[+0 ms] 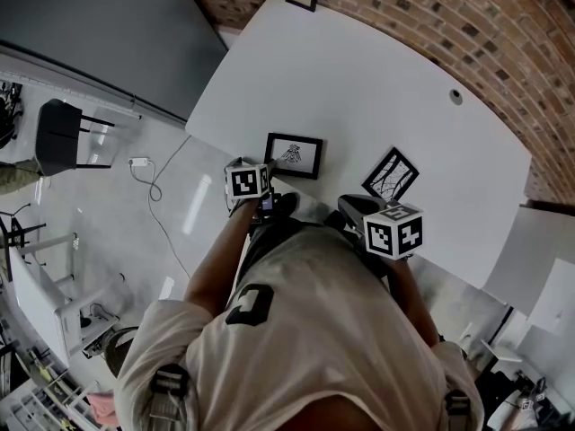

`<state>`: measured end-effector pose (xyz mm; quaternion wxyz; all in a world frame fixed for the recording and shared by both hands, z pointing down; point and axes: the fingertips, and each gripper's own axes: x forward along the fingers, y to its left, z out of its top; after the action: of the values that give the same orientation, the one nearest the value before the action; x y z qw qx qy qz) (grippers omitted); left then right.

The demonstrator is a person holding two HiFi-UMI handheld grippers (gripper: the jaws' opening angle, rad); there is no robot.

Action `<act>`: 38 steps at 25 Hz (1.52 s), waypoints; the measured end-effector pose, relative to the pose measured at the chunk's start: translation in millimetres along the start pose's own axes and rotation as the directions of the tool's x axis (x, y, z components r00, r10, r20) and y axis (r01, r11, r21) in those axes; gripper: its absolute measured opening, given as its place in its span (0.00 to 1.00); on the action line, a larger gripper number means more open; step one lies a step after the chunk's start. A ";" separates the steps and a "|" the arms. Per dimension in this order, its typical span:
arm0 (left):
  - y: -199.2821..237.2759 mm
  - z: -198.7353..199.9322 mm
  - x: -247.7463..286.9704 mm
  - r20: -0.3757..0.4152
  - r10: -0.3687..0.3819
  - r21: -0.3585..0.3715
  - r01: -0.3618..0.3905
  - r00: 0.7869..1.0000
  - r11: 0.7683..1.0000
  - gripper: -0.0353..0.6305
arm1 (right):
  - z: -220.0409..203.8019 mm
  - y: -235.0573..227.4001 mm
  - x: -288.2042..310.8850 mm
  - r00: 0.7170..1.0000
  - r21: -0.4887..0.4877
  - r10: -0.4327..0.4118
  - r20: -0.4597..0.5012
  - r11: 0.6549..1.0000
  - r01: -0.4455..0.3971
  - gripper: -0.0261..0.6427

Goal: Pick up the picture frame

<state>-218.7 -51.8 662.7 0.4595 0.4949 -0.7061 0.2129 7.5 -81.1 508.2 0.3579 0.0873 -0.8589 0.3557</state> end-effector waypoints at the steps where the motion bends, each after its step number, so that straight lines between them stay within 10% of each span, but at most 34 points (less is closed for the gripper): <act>1: 1.0 -2.2 -0.4 -0.004 0.001 -0.016 -0.002 1.000 1.000 0.62 | -0.6 0.1 0.7 1.000 0.000 0.004 -0.003 1.000 -0.004 0.05; 11: 8.6 -18.2 1.9 -0.019 -0.067 -0.190 0.062 0.998 0.980 0.65 | -2.3 10.8 14.2 0.998 -0.017 0.048 -0.042 0.999 -0.049 0.05; 20: 5.3 -30.8 8.6 -0.024 -0.293 -0.395 0.260 0.956 0.881 0.64 | -1.6 13.6 19.5 0.998 -0.005 0.040 -0.057 0.999 -0.040 0.05; 32: -26.2 -29.4 26.6 0.041 -0.599 -0.585 0.505 0.800 0.634 0.64 | -0.3 15.3 26.0 0.996 -0.005 0.007 -0.084 1.000 -0.008 0.05; 38: -31.3 -33.8 30.0 -0.069 -0.702 -0.537 0.567 0.708 0.625 0.56 | 2.1 17.4 31.3 0.996 0.001 -0.002 -0.089 1.000 0.002 0.05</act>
<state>-178.5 -54.5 700.2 0.7042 0.5500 -0.4419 -0.0800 -23.6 -66.6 518.8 0.3961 0.0725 -0.8419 0.3592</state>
